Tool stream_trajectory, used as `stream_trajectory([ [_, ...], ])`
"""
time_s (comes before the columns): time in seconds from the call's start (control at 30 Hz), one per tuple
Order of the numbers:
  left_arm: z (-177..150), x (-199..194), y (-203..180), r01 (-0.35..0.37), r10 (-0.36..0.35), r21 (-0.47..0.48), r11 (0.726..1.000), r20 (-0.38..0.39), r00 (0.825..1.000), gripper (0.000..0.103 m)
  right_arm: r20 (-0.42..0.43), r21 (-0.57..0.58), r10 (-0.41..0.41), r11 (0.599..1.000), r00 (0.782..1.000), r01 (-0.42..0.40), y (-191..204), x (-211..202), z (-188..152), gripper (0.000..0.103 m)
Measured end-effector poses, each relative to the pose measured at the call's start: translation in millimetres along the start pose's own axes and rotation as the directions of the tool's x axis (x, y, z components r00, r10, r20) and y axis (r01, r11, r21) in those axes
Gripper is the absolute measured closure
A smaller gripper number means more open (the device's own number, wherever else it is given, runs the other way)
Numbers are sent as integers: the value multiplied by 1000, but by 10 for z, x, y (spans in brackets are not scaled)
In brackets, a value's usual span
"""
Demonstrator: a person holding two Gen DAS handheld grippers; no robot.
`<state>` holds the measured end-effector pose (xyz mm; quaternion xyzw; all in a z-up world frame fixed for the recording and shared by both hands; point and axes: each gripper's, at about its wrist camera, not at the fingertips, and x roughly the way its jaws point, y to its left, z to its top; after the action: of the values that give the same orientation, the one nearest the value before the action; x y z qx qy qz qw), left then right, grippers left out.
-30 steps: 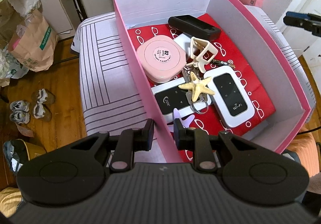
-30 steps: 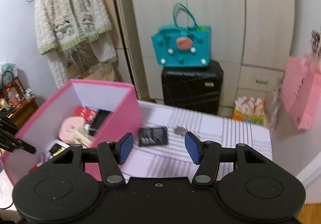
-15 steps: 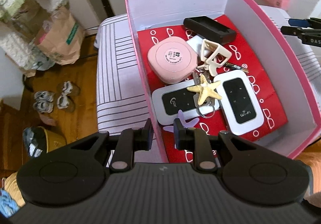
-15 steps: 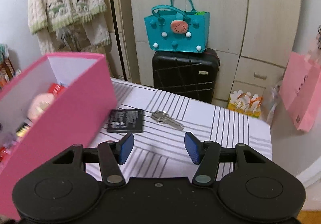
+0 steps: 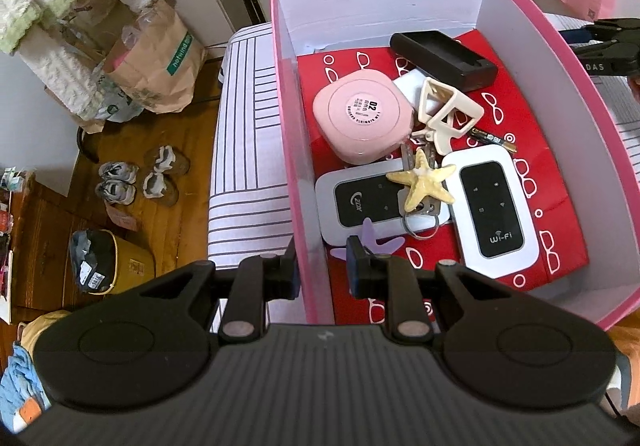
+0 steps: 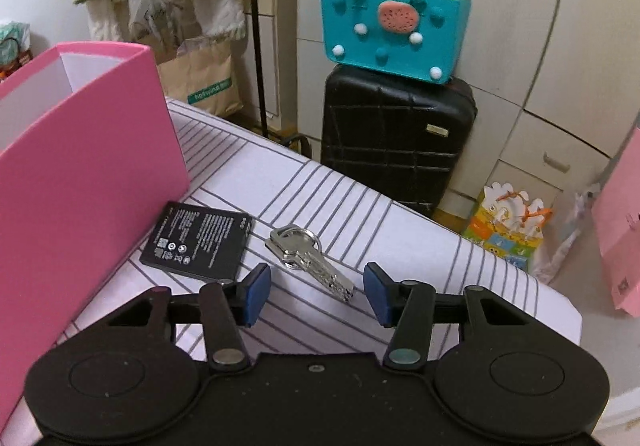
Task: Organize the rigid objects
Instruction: 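Move the right tool to the silver keys and grasp them, then carry the silver keys into the box and open the right tool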
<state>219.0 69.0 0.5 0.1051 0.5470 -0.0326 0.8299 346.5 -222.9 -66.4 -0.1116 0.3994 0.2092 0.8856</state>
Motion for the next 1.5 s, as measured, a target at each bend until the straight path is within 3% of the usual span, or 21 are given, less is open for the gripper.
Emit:
stream_trajectory([
  [0.1, -3, -1, -14, -7, 7, -4, 1000, 4, 1000, 83, 15, 5, 13, 1000, 1000, -13, 0, 0, -8, 53],
  [0.13, -4, -3, -15, -7, 7, -4, 1000, 4, 1000, 83, 14, 18, 27, 999, 1000, -28, -6, -2, -7, 67],
  [0.17, -7, -5, -18, -8, 8, -4, 1000, 5, 1000, 83, 15, 31, 45, 999, 999, -45, -6, -6, -11, 89],
  [0.2, -4, -3, -23, -11, 11, -1, 1000, 5, 1000, 82, 16, 38, 46, 998, 999, -46, 16, -23, -19, 92],
  [0.57, -4, -6, -15, -13, 13, 11, 1000, 15, 1000, 82, 28, 193, 5, 981, 1000, -10, 66, -381, -159, 98],
  [0.87, -39, -21, -5, 3, -3, 7, 1000, 40, 999, 82, 44, 202, 4, 979, 999, -12, 205, -873, -161, 98],
  [1.1, -53, -40, 11, 20, -20, 20, 1000, 42, 999, 82, 55, 114, 10, 993, 998, -16, 590, -1308, -41, 98],
  [1.3, -70, -52, 53, 50, -51, 26, 998, 47, 998, 82, 119, 0, 55, 998, 991, -55, 1048, -1773, 85, 98],
  [1.5, -77, -52, 51, 55, -58, 45, 997, 51, 997, 82, 153, -74, 171, 984, 973, -161, 1476, -1932, 150, 98],
])
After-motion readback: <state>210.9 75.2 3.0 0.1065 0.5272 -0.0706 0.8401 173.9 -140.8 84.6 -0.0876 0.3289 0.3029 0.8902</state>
